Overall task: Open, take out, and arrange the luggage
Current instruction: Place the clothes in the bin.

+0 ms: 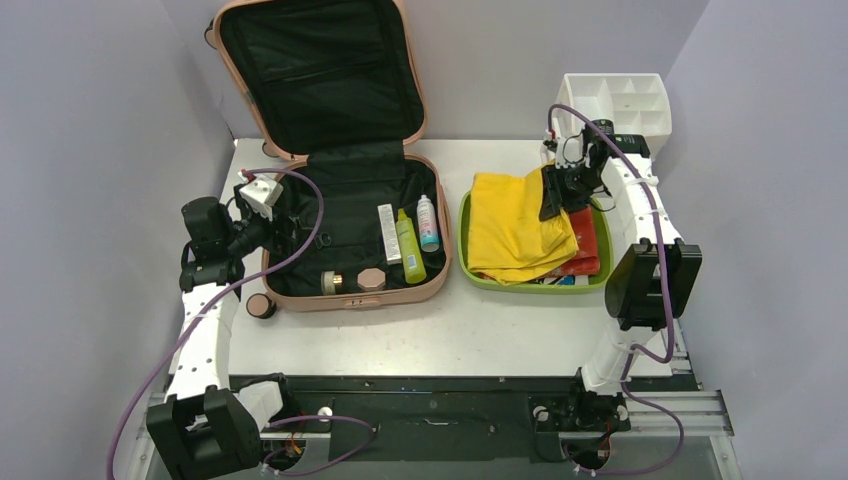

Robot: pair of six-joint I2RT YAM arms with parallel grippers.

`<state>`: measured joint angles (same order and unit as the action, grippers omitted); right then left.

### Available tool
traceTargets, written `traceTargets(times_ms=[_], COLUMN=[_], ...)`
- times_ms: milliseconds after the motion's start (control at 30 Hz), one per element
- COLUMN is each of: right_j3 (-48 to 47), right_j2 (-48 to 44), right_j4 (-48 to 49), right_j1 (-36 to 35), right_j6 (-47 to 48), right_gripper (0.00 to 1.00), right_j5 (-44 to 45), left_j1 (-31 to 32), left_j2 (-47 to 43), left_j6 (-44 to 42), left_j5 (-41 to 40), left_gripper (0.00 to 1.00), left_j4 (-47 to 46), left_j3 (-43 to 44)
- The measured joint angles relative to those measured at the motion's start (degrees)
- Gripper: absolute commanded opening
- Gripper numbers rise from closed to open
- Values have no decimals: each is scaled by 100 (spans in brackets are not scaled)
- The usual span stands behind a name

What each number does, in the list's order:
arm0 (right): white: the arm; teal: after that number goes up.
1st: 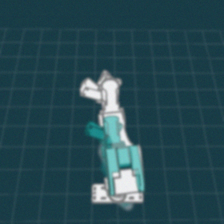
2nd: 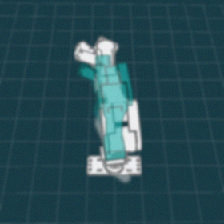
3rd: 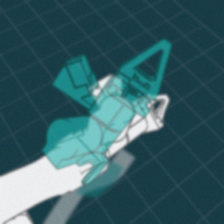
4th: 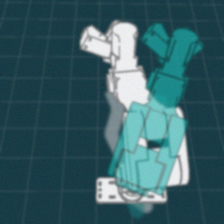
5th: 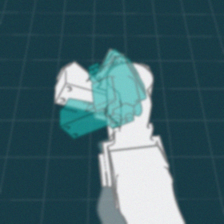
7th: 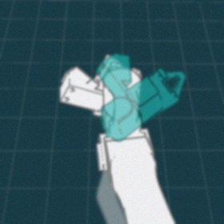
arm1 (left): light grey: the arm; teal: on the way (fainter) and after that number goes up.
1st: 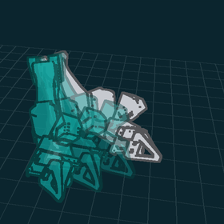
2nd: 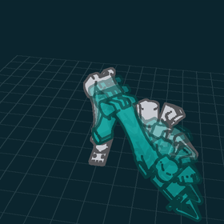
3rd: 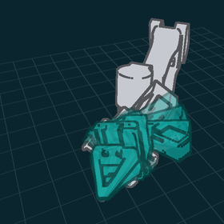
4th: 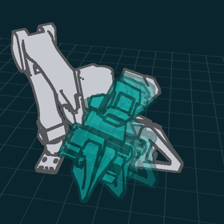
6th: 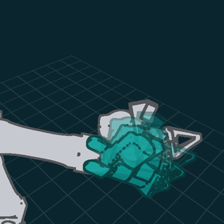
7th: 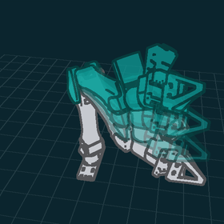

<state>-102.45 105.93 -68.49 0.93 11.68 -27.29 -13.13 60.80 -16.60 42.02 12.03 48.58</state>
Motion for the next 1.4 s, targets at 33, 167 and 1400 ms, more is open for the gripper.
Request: traceTargets(times_ms=[33, 167, 1400], right_j3=[-2, -9, 157], right_j2=[0, 0, -1694], right_j4=[-13, -76, 1198], right_j1=[9, 15, 201], right_j6=[11, 35, 275], right_gripper=[0, 0, 70], right_j5=[9, 72, 2715], left_j1=[0, 0, 0], left_j2=[-4, -15, -68], left_j6=[0, 0, 0], left_j5=[0, 0, 11], left_gripper=[96, 96, 96], left_j4=[0, 0, 33], left_j3=[0, 0, 0])
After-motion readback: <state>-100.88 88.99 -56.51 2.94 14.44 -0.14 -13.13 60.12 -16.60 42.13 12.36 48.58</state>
